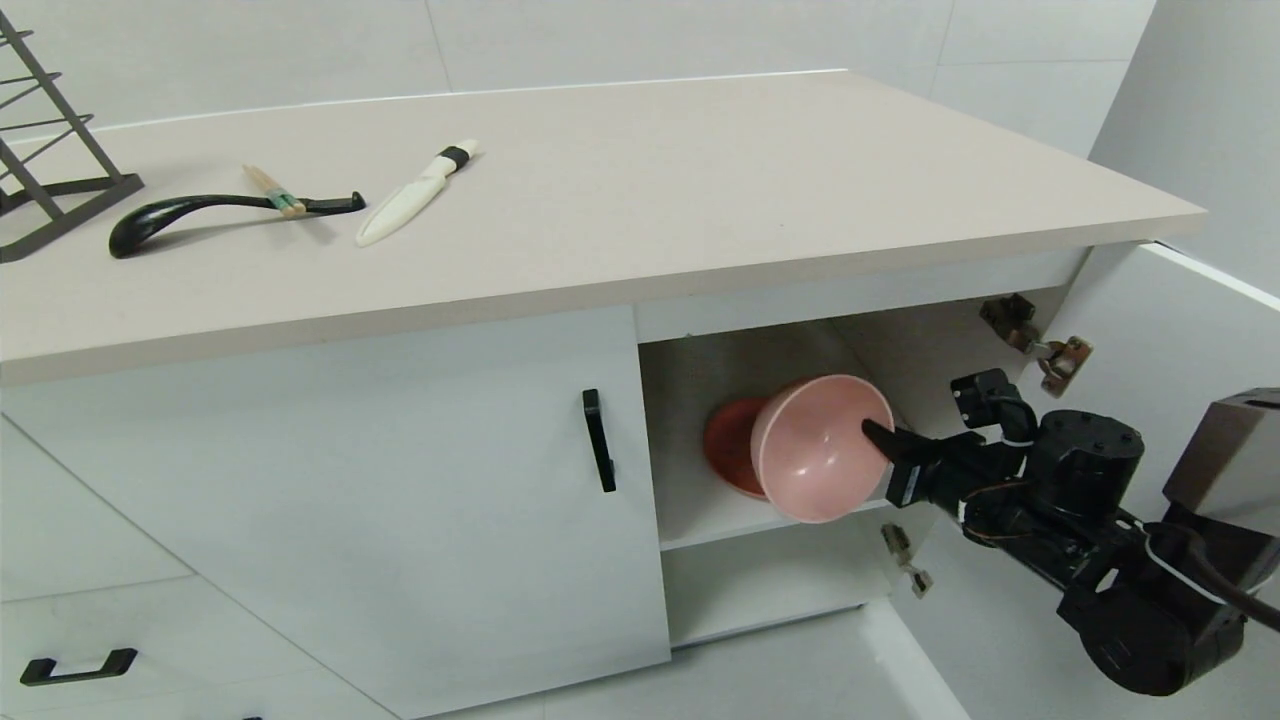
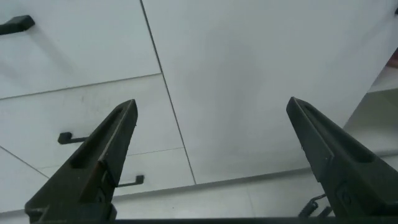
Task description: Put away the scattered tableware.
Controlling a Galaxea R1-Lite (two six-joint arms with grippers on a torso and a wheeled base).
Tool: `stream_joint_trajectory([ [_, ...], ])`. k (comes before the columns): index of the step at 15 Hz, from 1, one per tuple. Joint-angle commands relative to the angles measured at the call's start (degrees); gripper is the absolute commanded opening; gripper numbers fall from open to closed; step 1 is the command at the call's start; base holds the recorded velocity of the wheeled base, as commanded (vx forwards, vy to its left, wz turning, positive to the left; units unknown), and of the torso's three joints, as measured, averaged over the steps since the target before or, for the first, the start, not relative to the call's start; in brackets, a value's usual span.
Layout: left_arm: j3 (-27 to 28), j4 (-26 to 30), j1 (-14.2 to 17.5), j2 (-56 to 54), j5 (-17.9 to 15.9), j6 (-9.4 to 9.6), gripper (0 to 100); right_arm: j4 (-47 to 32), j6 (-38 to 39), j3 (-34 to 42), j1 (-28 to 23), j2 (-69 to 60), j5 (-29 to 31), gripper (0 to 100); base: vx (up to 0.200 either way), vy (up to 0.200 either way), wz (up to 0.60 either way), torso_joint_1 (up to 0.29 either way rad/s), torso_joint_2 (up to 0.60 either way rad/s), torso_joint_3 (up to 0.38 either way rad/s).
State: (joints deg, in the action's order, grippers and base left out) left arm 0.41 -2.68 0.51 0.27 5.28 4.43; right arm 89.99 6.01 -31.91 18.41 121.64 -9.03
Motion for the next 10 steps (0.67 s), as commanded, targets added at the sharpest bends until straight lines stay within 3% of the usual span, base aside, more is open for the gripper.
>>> stream_joint_trajectory([
  [1, -0.1, 0.0, 0.0, 0.7, 0.0, -0.65, 100, 0.0, 0.0, -1.7, 0.0, 1.4, 0.0, 0, 0.000, 0.000, 0.00, 0.000, 0.00, 0.000],
  [2, -0.2, -0.3, 0.0, 0.7, 0.3, -0.65, 100, 0.0, 0.0, -1.8, 0.0, 1.8, 0.0, 0, 0.000, 0.000, 0.00, 0.000, 0.00, 0.000],
  [4, -0.2, -0.6, 0.0, 0.5, 6.4, 0.41, 100, 0.0, 0.0, -2.9, 0.0, 1.8, -0.1, 0, 0.000, 0.000, 0.00, 0.000, 0.00, 0.000],
  [5, -0.2, -0.7, 0.0, 0.4, 3.7, 2.08, 100, -0.3, 0.0, -4.5, 0.0, 1.8, -0.1, 0, 0.000, 0.000, 0.00, 0.000, 0.00, 0.000],
  [6, -0.3, -0.5, 0.0, 0.3, -2.9, 1.64, 100, -2.5, 0.0, -6.6, 0.0, 2.0, -0.2, 0, 0.000, 0.000, 0.00, 0.000, 0.00, 0.000],
  [7, -0.4, 2.6, -0.2, 0.1, -7.6, -0.03, 100, -4.2, 0.0, -8.5, 0.0, 2.4, -0.2, 0, 0.000, 0.000, 0.00, 0.000, 0.00, 0.000],
  [10, -0.4, 2.5, -0.2, 0.1, -7.4, -0.47, 100, -8.4, 0.0, -11.3, 0.0, 2.7, -0.5, 0, 0.000, 0.000, 0.00, 0.000, 0.00, 0.000],
])
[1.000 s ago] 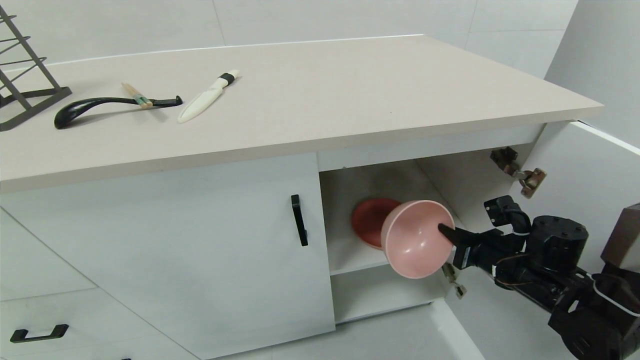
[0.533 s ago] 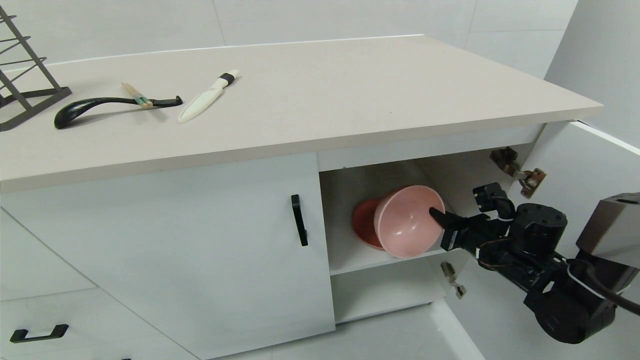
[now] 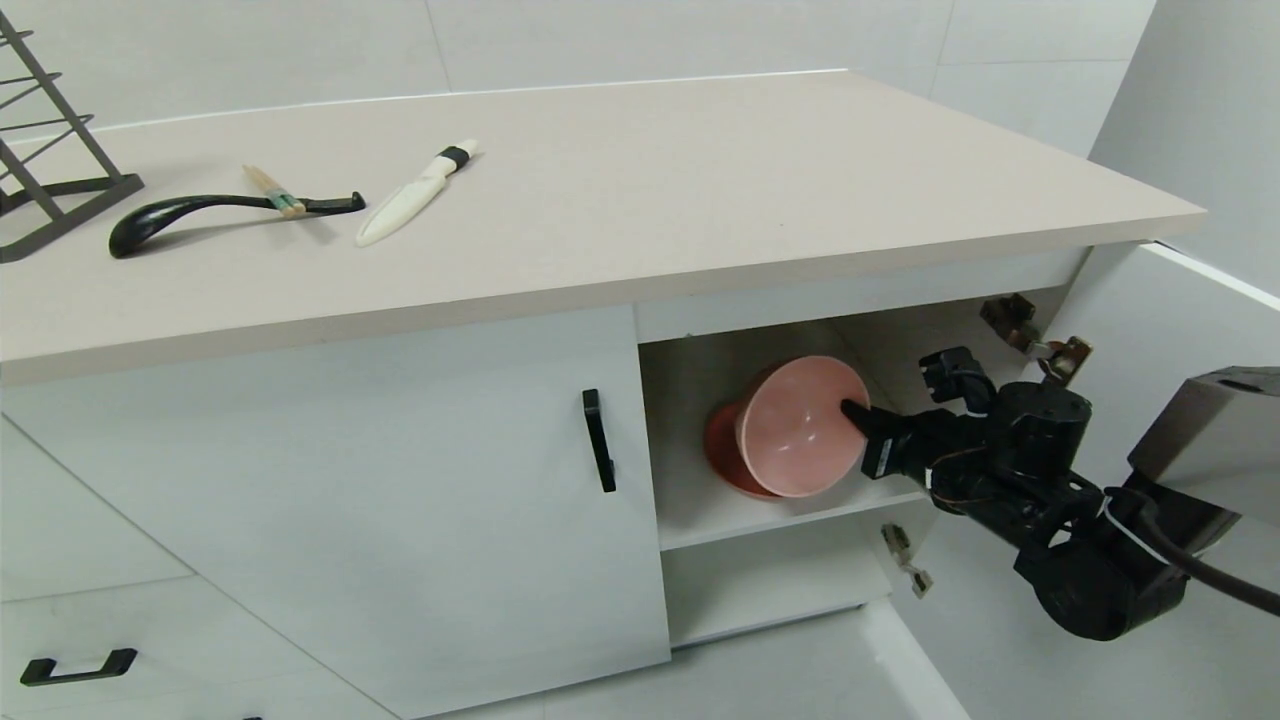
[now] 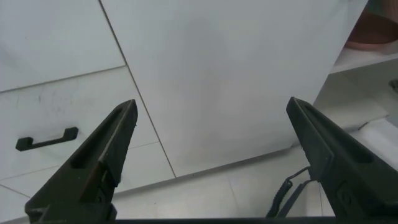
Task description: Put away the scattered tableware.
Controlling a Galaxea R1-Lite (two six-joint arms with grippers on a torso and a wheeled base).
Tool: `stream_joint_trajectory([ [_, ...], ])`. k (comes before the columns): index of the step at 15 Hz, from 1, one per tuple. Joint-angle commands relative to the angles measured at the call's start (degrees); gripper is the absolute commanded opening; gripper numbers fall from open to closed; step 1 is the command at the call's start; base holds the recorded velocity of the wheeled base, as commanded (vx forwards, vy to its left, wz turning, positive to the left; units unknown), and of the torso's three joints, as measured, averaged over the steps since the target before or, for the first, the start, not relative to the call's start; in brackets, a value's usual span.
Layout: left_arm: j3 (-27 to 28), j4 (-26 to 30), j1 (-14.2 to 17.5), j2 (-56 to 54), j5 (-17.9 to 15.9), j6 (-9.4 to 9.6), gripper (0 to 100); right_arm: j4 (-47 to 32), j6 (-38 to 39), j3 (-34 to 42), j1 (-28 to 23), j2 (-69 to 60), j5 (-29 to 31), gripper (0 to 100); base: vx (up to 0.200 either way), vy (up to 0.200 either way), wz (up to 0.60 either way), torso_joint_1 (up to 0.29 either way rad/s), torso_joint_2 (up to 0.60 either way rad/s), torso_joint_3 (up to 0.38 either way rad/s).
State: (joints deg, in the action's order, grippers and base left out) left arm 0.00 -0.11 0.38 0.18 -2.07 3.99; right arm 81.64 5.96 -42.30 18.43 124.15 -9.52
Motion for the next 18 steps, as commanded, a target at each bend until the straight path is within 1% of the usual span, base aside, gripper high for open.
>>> stream_joint_trajectory([
  [1, 0.0, -0.1, 0.0, 0.0, 0.0, 0.41, 100, -1.0, 0.0, -1.0, 0.0, 0.2, -0.1, 0, 0.000, 0.000, 0.00, 0.000, 0.00, 0.000],
  [2, 0.0, -0.1, 0.0, -0.1, -0.1, 0.23, 100, -1.6, 0.0, -1.0, -0.2, 0.3, -0.1, 0, 0.000, 0.000, 0.00, 0.000, 0.00, 0.000],
  [3, 0.1, 0.1, 0.0, -0.1, 0.1, -1.61, 100, -2.0, 0.0, -1.0, -0.3, 0.3, -0.1, 0, 0.000, 0.000, 0.00, 0.000, 0.00, 0.000],
  [5, 0.1, 0.1, 0.0, -0.1, 0.4, -4.07, 100, -3.3, 0.0, -2.3, -0.6, 0.7, -0.3, 0, 0.000, 0.000, 0.00, 0.000, 0.00, 0.000],
  [7, 0.0, 0.1, 0.0, -0.1, 0.5, -4.34, 100, -7.4, 0.0, -4.6, -0.7, 1.0, -0.2, 0, 0.000, 0.000, 0.00, 0.000, 0.00, 0.000],
  [8, 0.0, 0.1, 0.0, -0.1, 0.5, -4.34, 100, -7.4, 0.0, -4.6, -0.7, 1.0, -0.2, 0, 0.000, 0.000, 0.00, 0.000, 0.00, 0.000],
  [9, 0.0, 0.1, 0.0, -0.1, 0.5, -4.43, 100, -10.0, -0.1, -4.8, -0.9, 1.4, -0.3, 0, 0.000, 0.000, 0.00, 0.000, 0.00, 0.000],
  [12, 0.0, 0.1, 0.0, -0.1, 1.9, -5.83, 100, -11.6, -0.2, -7.4, -1.5, 3.6, -0.3, 0, 0.000, 0.000, 0.00, 0.000, 0.00, 0.000],
  [14, 0.0, 0.1, 0.0, -0.1, 1.9, -5.83, 100, -13.0, -0.3, -10.0, -2.2, 5.2, -0.3, 0, 0.000, 0.000, 0.00, 0.000, 0.00, 0.000],
  [16, 0.0, 0.1, 0.0, -0.1, 1.9, -5.74, 100, -14.3, -0.2, -10.7, -2.2, 5.4, -0.2, 0, 0.000, 0.000, 0.00, 0.000, 0.00, 0.000],
  [18, 0.0, 0.1, 0.0, -0.1, 1.9, -5.22, 100, -14.4, -0.2, -11.2, -2.2, 5.8, -0.2, 0, 0.000, 0.000, 0.00, 0.000, 0.00, 0.000],
])
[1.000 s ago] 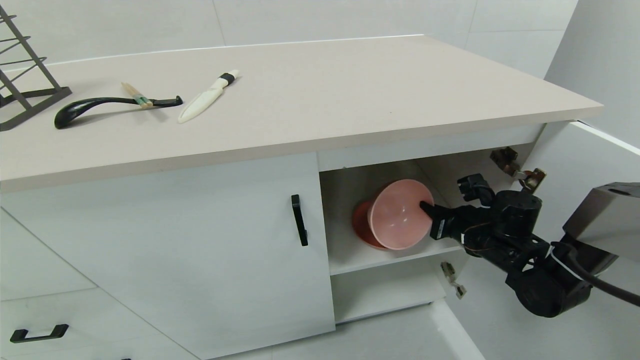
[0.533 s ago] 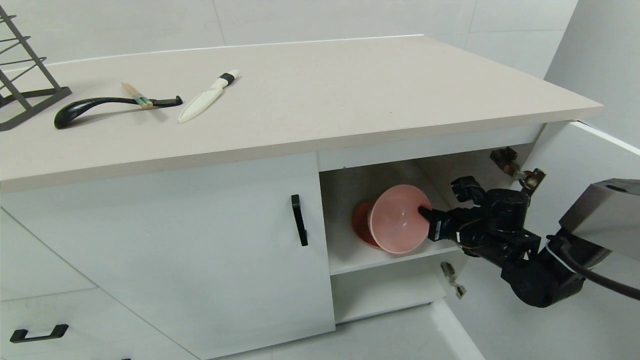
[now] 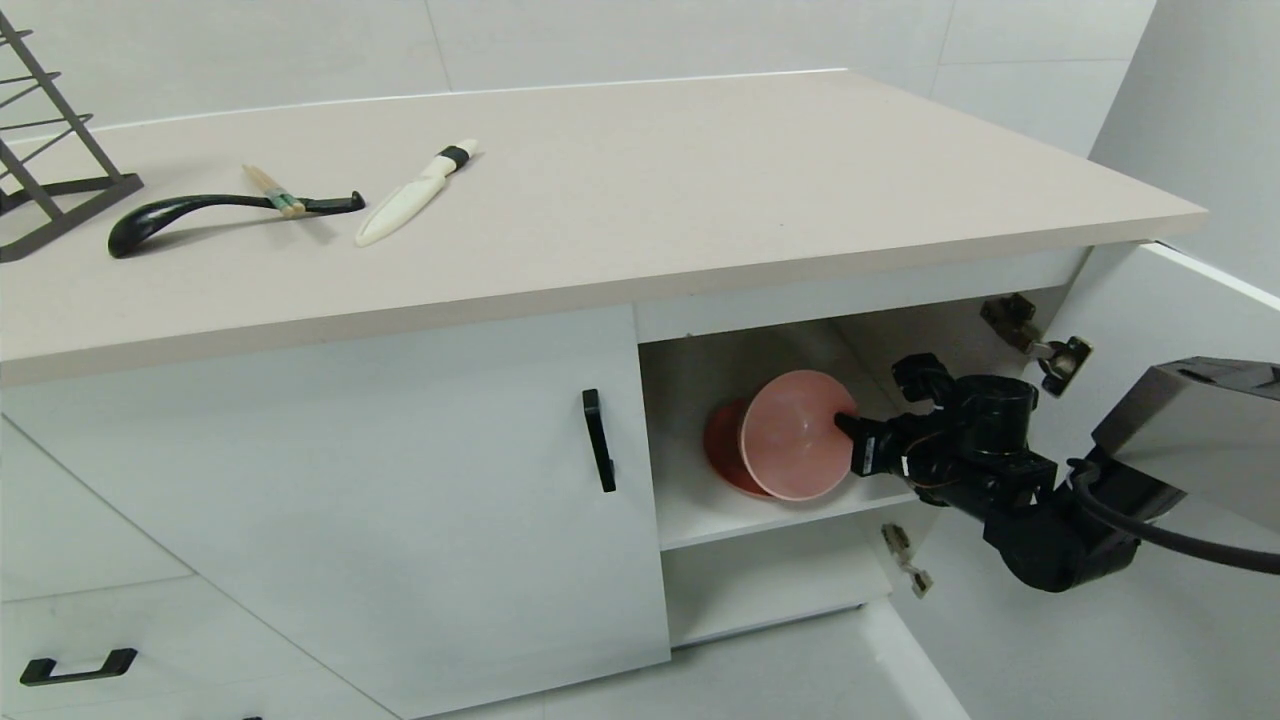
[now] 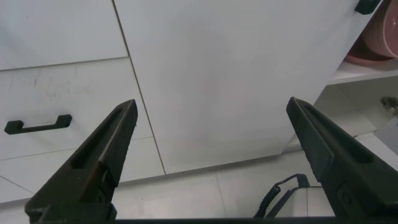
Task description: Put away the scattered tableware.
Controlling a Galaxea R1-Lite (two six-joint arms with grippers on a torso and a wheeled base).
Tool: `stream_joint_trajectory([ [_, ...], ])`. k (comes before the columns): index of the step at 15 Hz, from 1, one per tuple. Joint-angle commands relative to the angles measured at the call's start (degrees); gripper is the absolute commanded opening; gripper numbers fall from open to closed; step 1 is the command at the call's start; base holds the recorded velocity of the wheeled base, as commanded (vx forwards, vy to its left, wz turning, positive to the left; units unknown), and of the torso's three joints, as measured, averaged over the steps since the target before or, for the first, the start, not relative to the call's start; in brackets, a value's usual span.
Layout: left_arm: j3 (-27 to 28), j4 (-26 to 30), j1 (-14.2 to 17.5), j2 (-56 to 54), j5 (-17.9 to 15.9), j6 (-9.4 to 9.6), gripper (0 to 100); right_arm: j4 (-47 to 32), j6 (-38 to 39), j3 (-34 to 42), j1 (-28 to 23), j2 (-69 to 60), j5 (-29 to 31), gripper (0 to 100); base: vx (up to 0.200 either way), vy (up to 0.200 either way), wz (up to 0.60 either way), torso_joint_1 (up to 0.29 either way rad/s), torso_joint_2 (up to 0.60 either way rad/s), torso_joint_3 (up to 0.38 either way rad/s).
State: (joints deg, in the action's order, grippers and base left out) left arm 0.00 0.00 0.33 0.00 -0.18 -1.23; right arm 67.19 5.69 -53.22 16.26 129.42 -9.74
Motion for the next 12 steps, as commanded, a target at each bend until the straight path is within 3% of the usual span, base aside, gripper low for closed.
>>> stream_joint_trajectory([
  [1, 0.0, 0.0, 0.0, 0.1, 0.0, 0.09, 100, 0.0, 0.0, -0.4, 0.0, 0.6, 0.0, 0, 0.000, 0.000, 0.00, 0.000, 0.00, 0.000],
  [12, 0.0, 0.0, 0.0, 0.1, 0.0, 0.35, 100, 0.2, -0.9, -0.5, 0.2, 1.3, 0.3, 0, 0.000, 0.000, 0.00, 0.000, 0.00, 0.000],
])
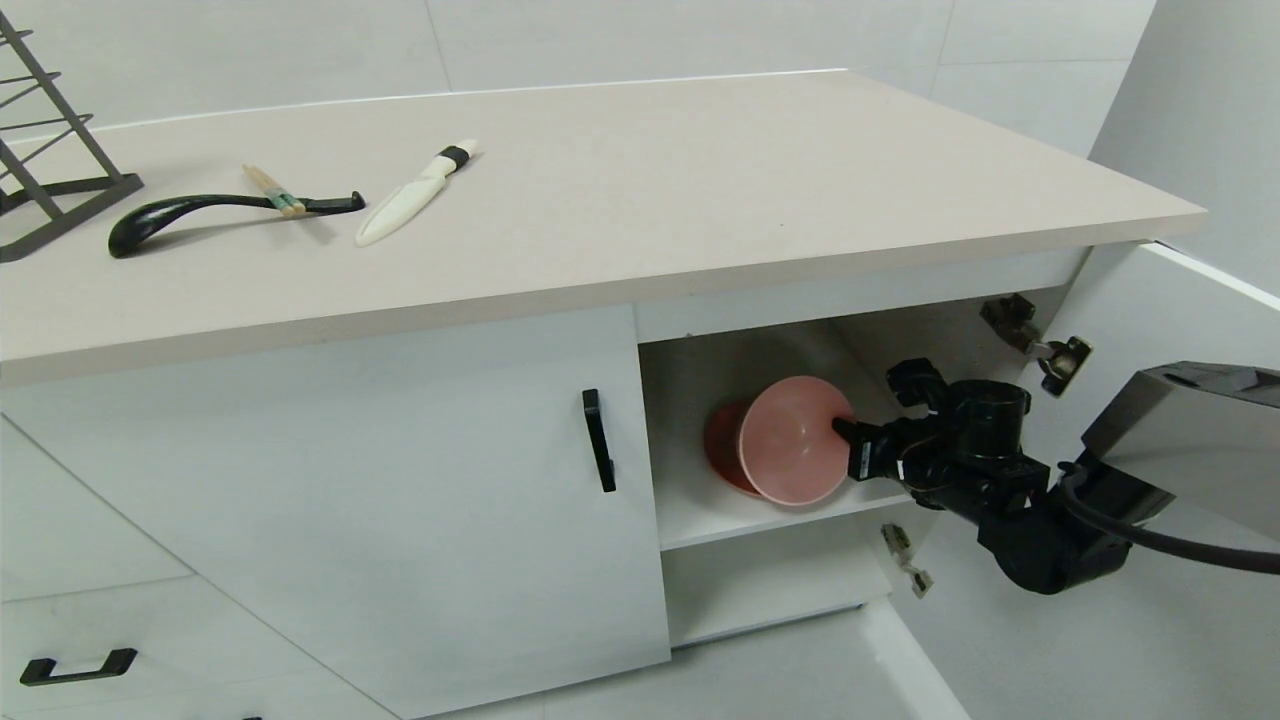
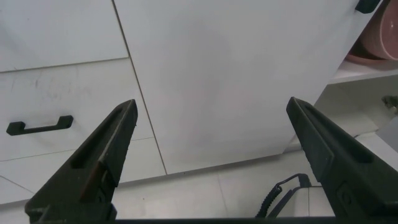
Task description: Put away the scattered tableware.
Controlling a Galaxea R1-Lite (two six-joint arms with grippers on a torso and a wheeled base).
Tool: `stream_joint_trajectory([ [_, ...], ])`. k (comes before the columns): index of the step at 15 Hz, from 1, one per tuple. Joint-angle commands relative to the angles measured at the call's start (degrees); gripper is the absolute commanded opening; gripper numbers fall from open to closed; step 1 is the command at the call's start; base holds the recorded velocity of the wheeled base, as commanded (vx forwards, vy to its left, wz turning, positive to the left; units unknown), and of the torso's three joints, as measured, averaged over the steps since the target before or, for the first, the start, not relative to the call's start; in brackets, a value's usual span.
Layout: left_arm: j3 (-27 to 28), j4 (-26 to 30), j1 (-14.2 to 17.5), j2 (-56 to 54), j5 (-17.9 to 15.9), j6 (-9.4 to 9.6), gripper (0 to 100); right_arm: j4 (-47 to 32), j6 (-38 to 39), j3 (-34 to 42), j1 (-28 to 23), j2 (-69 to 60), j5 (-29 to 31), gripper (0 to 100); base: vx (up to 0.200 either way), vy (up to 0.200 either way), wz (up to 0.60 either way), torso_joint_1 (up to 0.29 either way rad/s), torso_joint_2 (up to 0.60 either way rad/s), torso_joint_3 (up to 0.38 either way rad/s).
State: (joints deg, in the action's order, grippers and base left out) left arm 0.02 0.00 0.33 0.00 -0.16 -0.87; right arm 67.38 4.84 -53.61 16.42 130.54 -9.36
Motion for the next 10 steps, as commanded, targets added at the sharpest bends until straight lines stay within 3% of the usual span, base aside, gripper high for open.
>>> stream_joint_trajectory([
  [1, 0.1, 0.0, 0.0, 0.1, 0.0, -0.01, 100, 0.0, -0.2, -0.1, 0.0, 0.2, 0.0, 0, 0.000, 0.000, 0.00, 0.000, 0.00, 0.000],
  [4, 0.1, 0.0, 0.0, 0.1, 0.0, -0.01, 100, 0.0, -0.4, -0.1, 0.0, 0.3, 0.0, 0, 0.000, 0.000, 0.00, 0.000, 0.00, 0.000],
  [5, 0.1, 0.0, 0.0, 0.1, 0.0, -0.01, 100, 0.1, -0.4, -0.1, 0.0, 0.4, 0.0, 100, 0.000, 0.000, 0.00, 0.000, 0.00, 0.000],
  [10, 0.0, 0.0, 0.0, 0.1, 0.0, -0.01, 100, 0.6, -2.0, -0.2, 0.3, 0.5, -0.3, 100, 0.000, 0.000, 0.00, 0.000, 0.00, 0.000],
])
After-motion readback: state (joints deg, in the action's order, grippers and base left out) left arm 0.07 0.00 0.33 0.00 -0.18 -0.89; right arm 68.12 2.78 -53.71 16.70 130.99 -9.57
